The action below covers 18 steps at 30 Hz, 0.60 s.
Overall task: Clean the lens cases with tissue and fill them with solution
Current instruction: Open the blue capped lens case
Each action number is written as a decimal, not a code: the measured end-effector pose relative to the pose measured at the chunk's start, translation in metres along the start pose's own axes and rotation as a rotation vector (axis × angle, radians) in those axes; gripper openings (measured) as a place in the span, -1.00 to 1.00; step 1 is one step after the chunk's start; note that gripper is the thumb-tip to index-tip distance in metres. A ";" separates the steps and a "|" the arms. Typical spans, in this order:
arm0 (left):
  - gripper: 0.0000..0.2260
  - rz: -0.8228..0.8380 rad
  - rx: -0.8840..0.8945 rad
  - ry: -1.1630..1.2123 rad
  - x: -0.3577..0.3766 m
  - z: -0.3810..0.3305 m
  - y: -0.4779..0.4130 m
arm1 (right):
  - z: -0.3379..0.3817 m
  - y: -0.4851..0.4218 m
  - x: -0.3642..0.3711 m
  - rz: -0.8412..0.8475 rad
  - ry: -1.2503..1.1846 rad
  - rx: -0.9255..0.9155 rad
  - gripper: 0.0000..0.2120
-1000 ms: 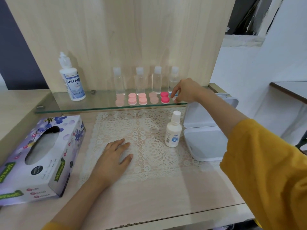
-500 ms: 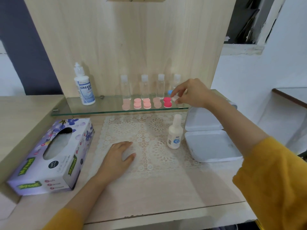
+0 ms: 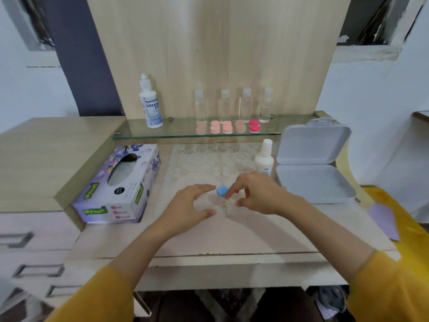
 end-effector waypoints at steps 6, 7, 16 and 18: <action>-0.58 0.042 0.012 0.007 0.009 -0.007 0.017 | 0.004 0.007 0.037 -0.013 -0.056 -0.052 -0.68; -0.60 0.036 0.005 -0.001 0.010 -0.005 0.019 | 0.005 0.008 0.040 -0.024 -0.074 -0.060 -0.67; -0.69 -0.006 0.018 -0.024 0.013 -0.003 0.020 | 0.006 0.011 0.041 -0.157 -0.278 -0.098 -0.77; -0.69 -0.007 0.019 -0.026 0.014 -0.003 0.019 | 0.002 0.013 0.039 -0.179 -0.318 -0.071 -0.80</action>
Point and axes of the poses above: each hand's wrist, its own y-axis away from the middle knuckle, its own x-axis out of the palm, z = x × y, the point moved 10 cm from there along -y, towards the middle knuckle, and after that the axes turned 8 degrees about -y, right-handed, at the moved point
